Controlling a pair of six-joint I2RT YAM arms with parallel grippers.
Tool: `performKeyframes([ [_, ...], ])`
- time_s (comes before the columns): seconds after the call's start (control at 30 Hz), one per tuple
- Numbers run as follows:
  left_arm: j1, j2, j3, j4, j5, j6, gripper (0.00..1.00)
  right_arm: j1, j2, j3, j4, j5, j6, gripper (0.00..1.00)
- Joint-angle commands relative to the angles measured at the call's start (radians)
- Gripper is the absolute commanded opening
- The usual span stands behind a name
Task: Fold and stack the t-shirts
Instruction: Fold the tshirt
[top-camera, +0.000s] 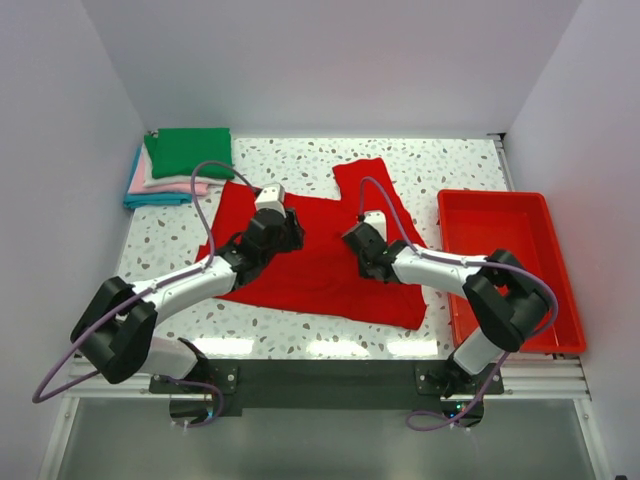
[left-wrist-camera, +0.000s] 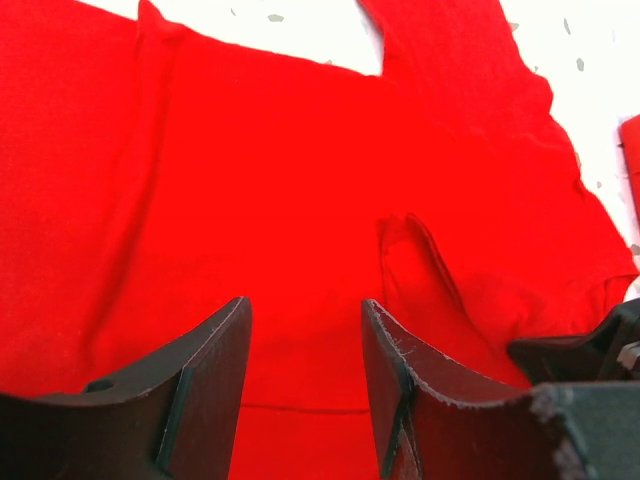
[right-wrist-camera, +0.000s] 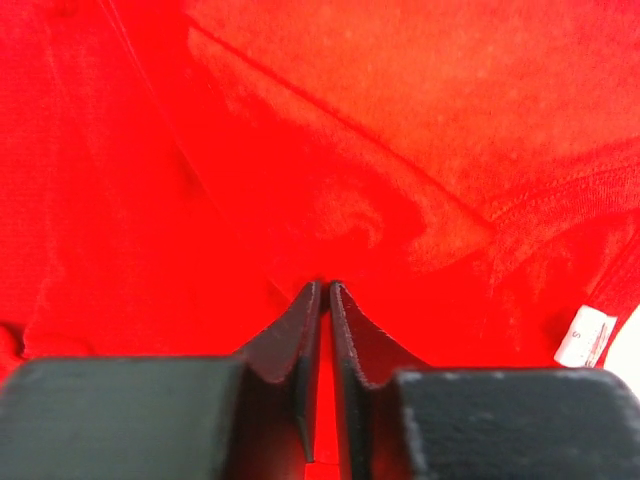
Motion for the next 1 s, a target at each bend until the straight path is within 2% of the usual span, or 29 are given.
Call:
performKeyframes([
  [0.0,0.012,-0.037,-0.014,0.001,0.0,-0.006,0.53,0.003,0.014,0.055,0.025,0.051,0.017,0.07],
  [0.1,0.015,-0.045,-0.023,-0.002,0.003,-0.005,0.53,0.003,0.017,0.078,0.01,0.057,0.015,0.0],
  [0.4,0.053,-0.106,-0.087,-0.045,0.001,-0.06,0.52,-0.019,0.047,0.163,-0.067,0.116,0.025,0.0],
  [0.67,0.106,-0.206,-0.183,-0.108,-0.029,-0.146,0.53,-0.136,0.082,0.23,-0.09,0.086,0.048,0.0],
  [0.87,0.155,-0.269,-0.218,-0.178,-0.048,-0.178,0.56,-0.197,0.116,0.266,-0.09,0.063,0.058,0.0],
  [0.97,0.173,-0.303,-0.229,-0.23,-0.077,-0.208,0.59,-0.211,0.131,0.29,-0.093,0.061,0.06,0.04],
])
